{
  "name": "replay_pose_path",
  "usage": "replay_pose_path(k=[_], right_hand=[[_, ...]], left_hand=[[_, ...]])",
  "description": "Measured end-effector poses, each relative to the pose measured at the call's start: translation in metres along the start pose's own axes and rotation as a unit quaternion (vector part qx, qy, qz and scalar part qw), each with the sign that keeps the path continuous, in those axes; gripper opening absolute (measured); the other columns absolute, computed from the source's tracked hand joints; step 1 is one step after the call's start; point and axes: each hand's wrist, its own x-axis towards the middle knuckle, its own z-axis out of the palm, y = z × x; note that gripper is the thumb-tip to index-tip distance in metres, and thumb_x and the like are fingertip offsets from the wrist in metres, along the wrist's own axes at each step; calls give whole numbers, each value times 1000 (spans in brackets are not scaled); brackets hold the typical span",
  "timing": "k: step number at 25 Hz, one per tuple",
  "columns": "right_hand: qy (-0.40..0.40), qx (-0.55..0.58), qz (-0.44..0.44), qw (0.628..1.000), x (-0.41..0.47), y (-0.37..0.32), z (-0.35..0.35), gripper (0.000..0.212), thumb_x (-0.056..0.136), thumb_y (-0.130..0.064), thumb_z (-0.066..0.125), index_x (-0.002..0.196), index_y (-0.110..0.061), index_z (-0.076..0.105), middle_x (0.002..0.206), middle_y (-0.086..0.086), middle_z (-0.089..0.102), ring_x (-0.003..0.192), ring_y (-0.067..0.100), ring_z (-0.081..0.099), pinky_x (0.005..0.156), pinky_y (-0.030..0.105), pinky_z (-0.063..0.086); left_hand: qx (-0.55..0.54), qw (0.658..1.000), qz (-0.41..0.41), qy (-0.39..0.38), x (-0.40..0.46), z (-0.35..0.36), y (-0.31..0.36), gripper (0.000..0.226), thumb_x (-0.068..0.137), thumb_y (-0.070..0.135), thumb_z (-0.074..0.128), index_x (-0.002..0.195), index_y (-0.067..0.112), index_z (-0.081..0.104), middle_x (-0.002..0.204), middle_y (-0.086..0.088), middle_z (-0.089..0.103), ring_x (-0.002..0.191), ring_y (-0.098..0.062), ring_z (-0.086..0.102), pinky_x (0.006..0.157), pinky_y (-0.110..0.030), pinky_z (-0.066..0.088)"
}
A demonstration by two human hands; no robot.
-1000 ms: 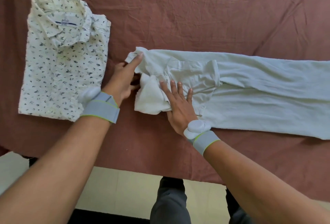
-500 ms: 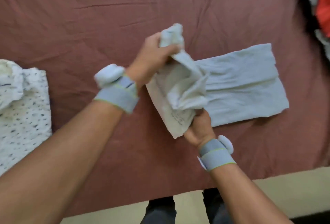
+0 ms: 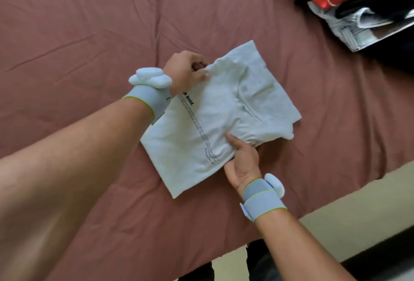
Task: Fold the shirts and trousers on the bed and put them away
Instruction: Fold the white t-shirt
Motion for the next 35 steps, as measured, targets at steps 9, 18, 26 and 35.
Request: replay_pose_path(k=[9, 18, 26, 35], right_hand=[[31, -21, -82, 996, 6, -54, -11, 35, 84, 13, 56, 104, -15, 60, 91, 4, 74, 88, 22, 70, 78, 31, 56], [278, -250, -207, 904, -6, 5, -2, 79, 65, -21, 83, 129, -24, 37, 121, -3, 44, 103, 19, 57, 85, 32, 50], [228, -248, -157, 928, -17, 51, -1, 56, 81, -13, 72, 126, -19, 39, 106, -2, 61, 82, 8, 62, 77, 27, 48], [85, -383, -109, 913, -48, 89, -33, 20, 78, -11, 71, 93, -19, 61, 98, 7, 72, 92, 29, 69, 82, 59, 54]], left_hand=[[-297, 951, 37, 79, 23, 15, 10, 13, 91, 18, 67, 101, 25, 71, 81, 19, 71, 78, 0, 63, 78, -30, 55], [-20, 1000, -11, 15, -25, 2, -30, 34, 92, 50, 61, 119, 29, 59, 103, 10, 66, 94, -15, 62, 87, -32, 47], [-12, 989, -48, -142, -79, -32, -98, 23, 90, 52, 61, 93, 30, 65, 84, 10, 67, 81, -12, 63, 64, -20, 43], [-171, 962, -160, -136, -247, -14, -172, 38, 77, 63, 69, 102, 34, 67, 99, 16, 71, 92, -7, 68, 77, -28, 50]])
